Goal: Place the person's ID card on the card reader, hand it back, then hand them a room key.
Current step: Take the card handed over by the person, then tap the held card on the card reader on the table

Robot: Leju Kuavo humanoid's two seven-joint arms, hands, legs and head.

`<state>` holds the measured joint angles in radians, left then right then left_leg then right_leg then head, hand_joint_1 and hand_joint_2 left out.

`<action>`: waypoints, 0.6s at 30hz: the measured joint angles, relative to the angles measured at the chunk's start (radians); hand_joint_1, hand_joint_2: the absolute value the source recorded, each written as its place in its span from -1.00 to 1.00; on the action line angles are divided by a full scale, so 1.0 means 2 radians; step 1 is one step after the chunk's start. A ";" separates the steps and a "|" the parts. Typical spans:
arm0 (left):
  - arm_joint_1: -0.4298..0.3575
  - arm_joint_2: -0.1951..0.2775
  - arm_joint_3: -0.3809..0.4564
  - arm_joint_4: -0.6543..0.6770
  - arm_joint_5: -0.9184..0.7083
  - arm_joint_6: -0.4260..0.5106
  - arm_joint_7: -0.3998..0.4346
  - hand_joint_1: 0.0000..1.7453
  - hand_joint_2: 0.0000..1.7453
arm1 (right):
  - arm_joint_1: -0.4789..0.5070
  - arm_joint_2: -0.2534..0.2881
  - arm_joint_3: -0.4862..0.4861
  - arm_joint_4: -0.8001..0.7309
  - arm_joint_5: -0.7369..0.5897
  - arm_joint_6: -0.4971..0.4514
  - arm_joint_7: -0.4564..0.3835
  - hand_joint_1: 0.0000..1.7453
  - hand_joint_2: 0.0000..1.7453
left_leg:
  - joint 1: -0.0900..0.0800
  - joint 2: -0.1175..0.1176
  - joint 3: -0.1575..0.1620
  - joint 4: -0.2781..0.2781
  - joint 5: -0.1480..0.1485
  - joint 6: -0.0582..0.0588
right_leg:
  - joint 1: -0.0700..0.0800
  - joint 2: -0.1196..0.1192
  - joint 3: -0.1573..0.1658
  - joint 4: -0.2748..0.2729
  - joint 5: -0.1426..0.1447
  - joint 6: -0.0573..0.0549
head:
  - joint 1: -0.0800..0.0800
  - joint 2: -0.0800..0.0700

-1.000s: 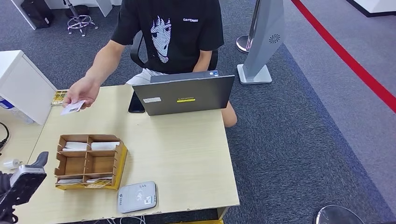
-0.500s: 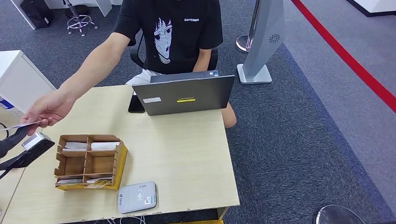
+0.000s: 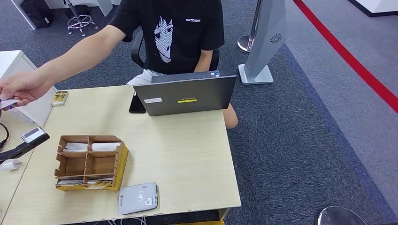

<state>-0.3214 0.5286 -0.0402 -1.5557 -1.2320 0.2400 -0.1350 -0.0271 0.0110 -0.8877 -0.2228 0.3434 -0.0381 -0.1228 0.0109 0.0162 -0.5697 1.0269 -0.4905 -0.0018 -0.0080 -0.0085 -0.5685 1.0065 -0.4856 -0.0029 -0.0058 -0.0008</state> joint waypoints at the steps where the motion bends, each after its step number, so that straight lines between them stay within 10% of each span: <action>1: 0.000 0.000 -0.003 0.000 -0.001 0.001 0.000 1.00 1.00 | 0.000 0.000 0.000 0.000 0.001 0.000 0.000 -1.00 1.00 | 0.000 0.000 0.000 0.000 0.000 0.000 | 0.000 0.000 0.000 0.000 0.000 0.000 | 0.000 0.000; 9: 0.054 -0.019 -0.031 -0.043 -0.043 0.072 -0.004 1.00 1.00 | 0.000 0.000 -0.003 0.001 0.007 -0.011 0.004 -1.00 1.00 | 0.000 0.001 0.000 0.000 0.000 0.000 | 0.000 0.000 0.000 0.000 0.000 0.000 | 0.000 0.000; 18: 0.166 -0.094 -0.142 -0.127 -0.114 0.173 0.024 1.00 1.00 | 0.000 0.000 -0.013 0.001 0.012 -0.020 0.005 -1.00 1.00 | -0.001 0.001 0.000 0.000 -0.001 0.002 | -0.001 0.000 0.000 -0.001 0.000 0.001 | 0.000 0.000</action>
<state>0.0114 0.3404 -0.3242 -1.8091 -1.4595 0.5862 -0.0878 -0.0273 0.0111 -0.9138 -0.2202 0.3668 -0.0774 -0.1125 0.0090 0.0175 -0.5703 1.0269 -0.4934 0.0013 -0.0100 -0.0082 -0.5684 1.0047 -0.4863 -0.0018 -0.0056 -0.0008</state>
